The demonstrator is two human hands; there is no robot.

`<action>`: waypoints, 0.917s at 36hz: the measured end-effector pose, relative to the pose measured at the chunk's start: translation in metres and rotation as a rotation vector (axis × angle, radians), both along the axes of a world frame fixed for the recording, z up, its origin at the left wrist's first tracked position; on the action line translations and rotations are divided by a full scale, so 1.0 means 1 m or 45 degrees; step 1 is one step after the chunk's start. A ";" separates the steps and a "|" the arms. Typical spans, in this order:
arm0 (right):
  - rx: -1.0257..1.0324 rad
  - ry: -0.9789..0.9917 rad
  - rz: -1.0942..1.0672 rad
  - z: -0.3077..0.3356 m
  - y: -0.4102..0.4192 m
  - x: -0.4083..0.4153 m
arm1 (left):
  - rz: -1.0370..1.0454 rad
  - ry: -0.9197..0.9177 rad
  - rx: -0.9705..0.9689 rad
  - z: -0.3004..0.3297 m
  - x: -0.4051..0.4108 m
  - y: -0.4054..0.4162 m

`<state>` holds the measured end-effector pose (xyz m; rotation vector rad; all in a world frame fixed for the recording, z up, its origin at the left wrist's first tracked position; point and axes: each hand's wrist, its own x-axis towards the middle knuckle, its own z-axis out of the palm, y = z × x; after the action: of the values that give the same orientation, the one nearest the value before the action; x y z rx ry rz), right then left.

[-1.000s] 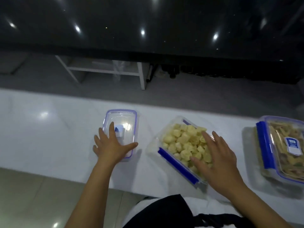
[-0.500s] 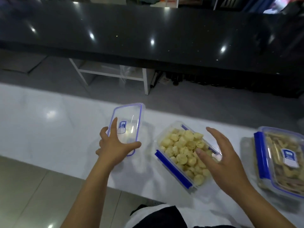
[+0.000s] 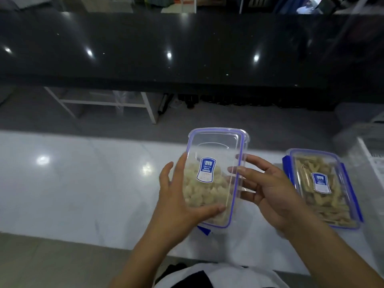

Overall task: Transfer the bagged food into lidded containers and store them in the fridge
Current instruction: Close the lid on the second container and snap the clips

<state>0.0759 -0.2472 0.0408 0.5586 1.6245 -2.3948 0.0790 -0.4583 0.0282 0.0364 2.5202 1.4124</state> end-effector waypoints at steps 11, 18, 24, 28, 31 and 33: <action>0.460 0.062 0.137 0.000 0.047 0.003 | -0.045 -0.551 0.927 0.005 -0.017 -0.001; 1.145 0.104 0.593 0.001 0.019 0.031 | 0.083 -0.514 1.117 0.005 -0.003 0.041; 1.348 0.065 0.523 -0.009 0.002 0.037 | 0.058 -0.519 1.156 0.001 0.005 0.041; 1.435 0.018 0.537 -0.016 -0.001 0.036 | 0.028 -0.537 1.097 -0.009 0.003 0.028; 1.693 -0.063 0.503 -0.024 0.002 0.034 | 0.156 -0.176 0.869 -0.022 -0.005 0.007; 1.902 -0.159 0.472 -0.028 0.005 0.034 | 0.327 0.061 0.631 -0.033 -0.012 -0.012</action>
<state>0.1099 -0.2419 0.0123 0.4539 2.8388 -0.5359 0.0672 -0.4707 -0.0046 -0.1701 2.2040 2.1302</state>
